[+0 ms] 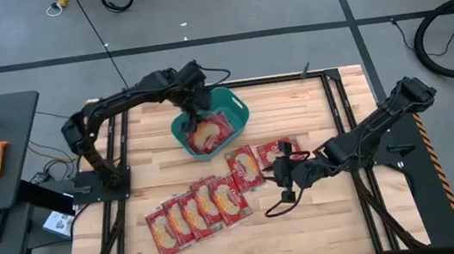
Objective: Sort popcorn bags into baskets
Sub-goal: Put the red popcorn bag into the green bin
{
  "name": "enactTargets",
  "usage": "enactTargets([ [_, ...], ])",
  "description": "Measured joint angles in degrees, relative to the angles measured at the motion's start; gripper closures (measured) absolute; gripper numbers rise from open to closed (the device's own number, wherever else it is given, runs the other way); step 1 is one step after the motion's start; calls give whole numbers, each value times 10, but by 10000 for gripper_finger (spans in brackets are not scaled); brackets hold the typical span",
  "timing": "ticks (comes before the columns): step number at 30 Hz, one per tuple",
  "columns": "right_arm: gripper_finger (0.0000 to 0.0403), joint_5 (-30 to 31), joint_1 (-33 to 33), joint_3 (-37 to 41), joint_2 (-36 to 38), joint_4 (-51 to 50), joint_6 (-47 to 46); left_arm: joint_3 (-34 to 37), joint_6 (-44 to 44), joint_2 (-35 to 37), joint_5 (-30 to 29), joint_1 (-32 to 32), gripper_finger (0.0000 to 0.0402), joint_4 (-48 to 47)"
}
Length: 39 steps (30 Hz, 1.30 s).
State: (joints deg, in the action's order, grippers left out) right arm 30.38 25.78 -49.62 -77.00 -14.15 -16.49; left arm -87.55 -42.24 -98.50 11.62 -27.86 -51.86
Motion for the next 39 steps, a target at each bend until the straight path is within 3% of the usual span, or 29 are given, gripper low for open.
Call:
enactTargets([
  [9, 296, 0, -8, 3, -33, 15, -32, -23, 42, 61, -3, 116, 196, -12],
  [15, 296, -2, 24, -2, -115, 119, 16, -5, 111, 64, -41, 227, 198, -41],
  [25, 296, 7, 50, -133, -279, 101, 56, 105, 234, 101, -192, 377, 199, -10],
  [30, 292, 17, 62, -201, -343, 94, 90, 141, 293, 130, -239, 427, 199, 16],
  [39, 227, 41, 84, -313, -441, 56, 87, 216, 342, 207, -302, 498, 199, 82],
])
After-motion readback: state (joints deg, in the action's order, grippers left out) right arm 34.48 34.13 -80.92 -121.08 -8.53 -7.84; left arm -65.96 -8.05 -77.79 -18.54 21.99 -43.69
